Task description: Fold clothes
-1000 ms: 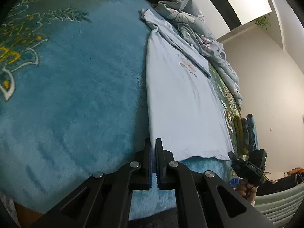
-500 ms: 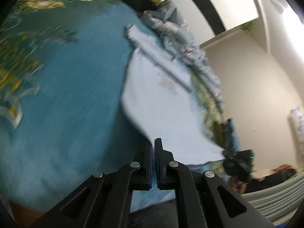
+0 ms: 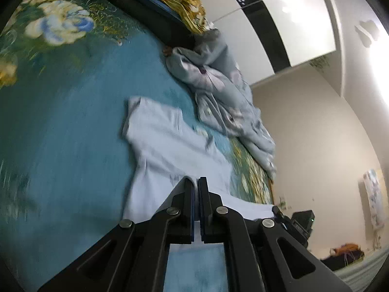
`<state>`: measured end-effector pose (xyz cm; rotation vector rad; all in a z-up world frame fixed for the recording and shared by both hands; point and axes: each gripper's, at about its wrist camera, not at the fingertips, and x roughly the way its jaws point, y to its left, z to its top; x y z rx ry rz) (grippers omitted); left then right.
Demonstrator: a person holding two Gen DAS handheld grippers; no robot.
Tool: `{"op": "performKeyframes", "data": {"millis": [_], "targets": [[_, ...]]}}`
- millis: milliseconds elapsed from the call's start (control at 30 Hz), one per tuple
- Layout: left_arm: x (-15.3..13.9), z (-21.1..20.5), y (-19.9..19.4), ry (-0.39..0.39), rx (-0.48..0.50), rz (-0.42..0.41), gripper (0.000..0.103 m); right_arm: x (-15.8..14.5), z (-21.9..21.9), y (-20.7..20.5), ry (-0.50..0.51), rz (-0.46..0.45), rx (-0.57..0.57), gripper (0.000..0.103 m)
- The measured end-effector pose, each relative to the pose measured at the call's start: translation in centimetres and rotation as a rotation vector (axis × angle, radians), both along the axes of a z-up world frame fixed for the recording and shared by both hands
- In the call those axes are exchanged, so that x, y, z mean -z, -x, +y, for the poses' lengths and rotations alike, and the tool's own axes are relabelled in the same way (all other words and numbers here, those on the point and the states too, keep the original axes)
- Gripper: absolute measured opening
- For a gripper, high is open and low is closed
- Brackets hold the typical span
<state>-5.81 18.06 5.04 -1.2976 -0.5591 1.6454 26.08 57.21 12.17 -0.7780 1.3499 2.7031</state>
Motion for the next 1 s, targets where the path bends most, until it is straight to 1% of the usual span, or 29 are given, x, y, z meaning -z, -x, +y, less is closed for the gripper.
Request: {"op": "performKeyframes", "data": {"millis": [33,100,133,267,367,500,600,667,767,800,833,867,900,933,967,1000], "targets": [[0.0,1.6,1.7,0.020,-0.019,0.005,0.003,-0.2,0.8,1.7,-0.008,-0.014,0.005,0.004],[0.5,3.5,3.8,0.036,-0.039,-0.008,0.003,-0.1,2.6,4.9,-0.020,-0.047,0.023,0.004],[0.9,5.0,5.3,0.051,-0.052,-0.014,0.003,0.2,3.5,6.4,-0.021,-0.064,0.034,0.004],[2.6,8.2,8.6,0.113,-0.074,-0.003,0.003,2.2,6.5,11.3,-0.022,-0.144,0.075,0.004],[4.7,10.5,11.0,0.151,-0.086,-0.030,0.003,4.0,8.2,14.3,-0.026,-0.192,0.096,0.004],[7.4,11.9,12.7,0.183,-0.111,-0.077,0.003,6.9,9.4,16.9,-0.019,-0.257,0.101,0.004],[8.4,12.4,13.2,0.172,-0.105,-0.101,0.003,8.5,10.1,17.9,-0.006,-0.283,0.104,0.005],[8.8,12.2,13.6,0.132,-0.118,-0.143,0.003,8.9,10.4,18.1,0.003,-0.284,0.106,0.007],[9.1,11.4,14.4,0.030,-0.148,-0.219,0.004,8.6,10.9,18.2,0.028,-0.248,0.104,0.007],[8.9,11.1,14.5,0.017,-0.161,-0.220,0.004,8.5,11.1,18.1,0.035,-0.235,0.111,0.007],[8.8,10.8,14.7,0.003,-0.175,-0.221,0.008,8.3,11.3,18.0,0.039,-0.221,0.126,0.008],[8.5,10.3,14.8,-0.008,-0.206,-0.204,0.013,8.0,11.5,17.8,0.038,-0.208,0.145,0.019],[8.2,9.6,15.0,-0.012,-0.233,-0.195,0.029,7.7,11.7,17.4,0.029,-0.196,0.169,0.042],[8.1,9.1,15.0,-0.019,-0.258,-0.192,0.040,7.4,11.9,17.1,0.021,-0.185,0.194,0.054],[8.1,8.5,15.0,-0.022,-0.274,-0.193,0.041,7.1,12.1,16.7,0.012,-0.173,0.218,0.059],[8.1,8.2,15.0,-0.007,-0.277,-0.195,0.041,7.0,12.3,16.3,0.012,-0.166,0.234,0.059]]}}
